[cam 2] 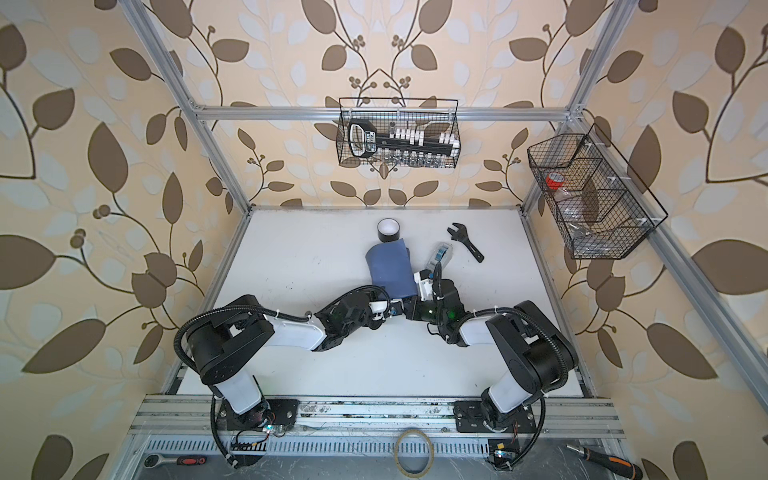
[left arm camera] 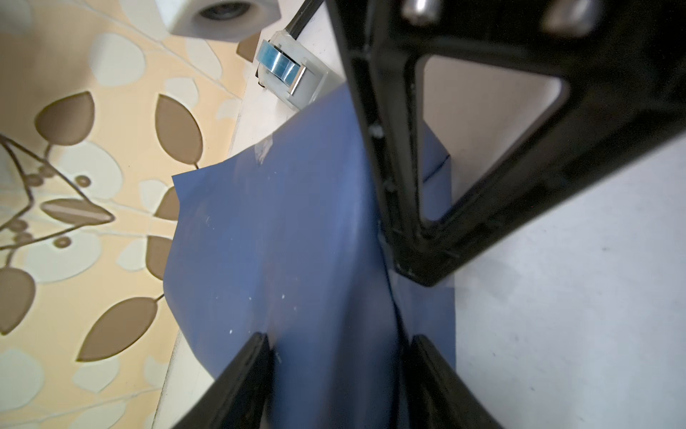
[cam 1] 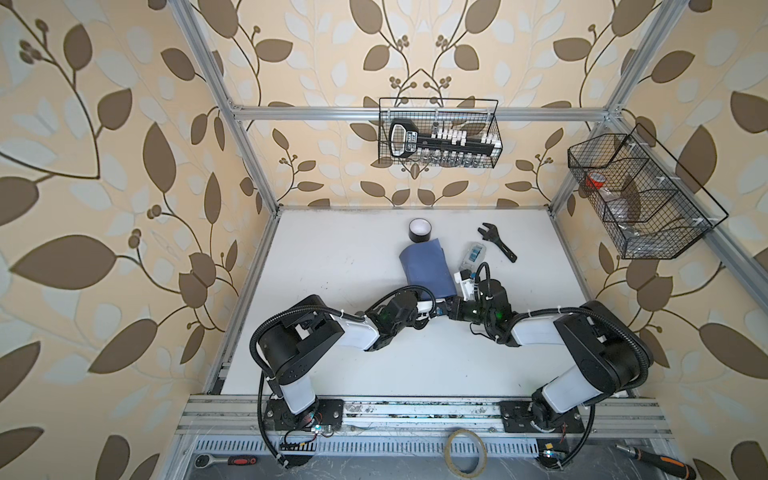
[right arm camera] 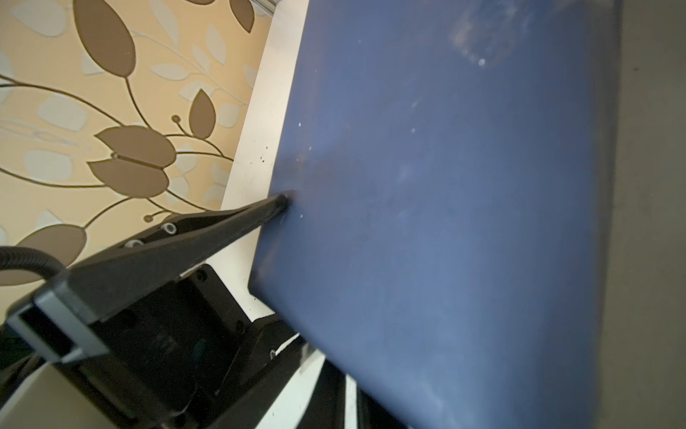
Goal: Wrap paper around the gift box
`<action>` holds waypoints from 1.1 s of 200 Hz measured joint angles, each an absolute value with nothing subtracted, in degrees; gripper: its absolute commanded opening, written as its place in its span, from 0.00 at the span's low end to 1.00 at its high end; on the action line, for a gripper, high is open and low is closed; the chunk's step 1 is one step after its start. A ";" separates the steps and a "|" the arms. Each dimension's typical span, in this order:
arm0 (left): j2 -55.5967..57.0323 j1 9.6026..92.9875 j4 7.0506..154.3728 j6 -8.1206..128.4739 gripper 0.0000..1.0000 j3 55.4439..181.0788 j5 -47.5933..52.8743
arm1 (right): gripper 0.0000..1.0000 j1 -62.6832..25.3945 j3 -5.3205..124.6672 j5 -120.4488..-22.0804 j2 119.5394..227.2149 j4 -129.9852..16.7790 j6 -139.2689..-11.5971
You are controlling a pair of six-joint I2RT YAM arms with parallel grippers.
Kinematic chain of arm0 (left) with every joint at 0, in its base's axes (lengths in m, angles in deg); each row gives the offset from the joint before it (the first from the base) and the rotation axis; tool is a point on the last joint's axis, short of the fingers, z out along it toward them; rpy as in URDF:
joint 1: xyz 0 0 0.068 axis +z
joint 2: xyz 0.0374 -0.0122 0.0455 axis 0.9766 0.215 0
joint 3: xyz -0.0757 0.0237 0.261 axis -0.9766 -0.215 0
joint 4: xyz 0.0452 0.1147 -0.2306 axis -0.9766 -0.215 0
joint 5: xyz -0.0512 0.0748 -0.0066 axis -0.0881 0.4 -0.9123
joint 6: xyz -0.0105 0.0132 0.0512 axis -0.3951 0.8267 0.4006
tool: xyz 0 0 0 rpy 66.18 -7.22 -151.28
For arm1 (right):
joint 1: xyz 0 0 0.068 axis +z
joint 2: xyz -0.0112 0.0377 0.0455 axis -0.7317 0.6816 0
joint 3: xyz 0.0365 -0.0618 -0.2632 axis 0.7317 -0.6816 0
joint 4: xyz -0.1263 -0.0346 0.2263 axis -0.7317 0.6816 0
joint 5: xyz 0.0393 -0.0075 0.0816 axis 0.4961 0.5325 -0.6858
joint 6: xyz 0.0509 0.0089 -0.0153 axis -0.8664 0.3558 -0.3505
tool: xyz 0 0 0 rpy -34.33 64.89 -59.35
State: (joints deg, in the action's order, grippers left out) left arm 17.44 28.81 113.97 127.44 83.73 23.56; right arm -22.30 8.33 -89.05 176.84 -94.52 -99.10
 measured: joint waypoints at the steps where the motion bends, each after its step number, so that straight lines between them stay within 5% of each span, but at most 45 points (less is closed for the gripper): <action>1: 17.44 28.81 113.99 127.44 0.60 83.73 23.56 | 0.12 -22.27 8.33 -89.05 176.84 -94.52 -99.08; 220: 17.44 28.81 113.97 127.41 0.59 83.73 23.56 | 0.47 -22.32 8.31 -85.51 174.85 -89.55 -101.68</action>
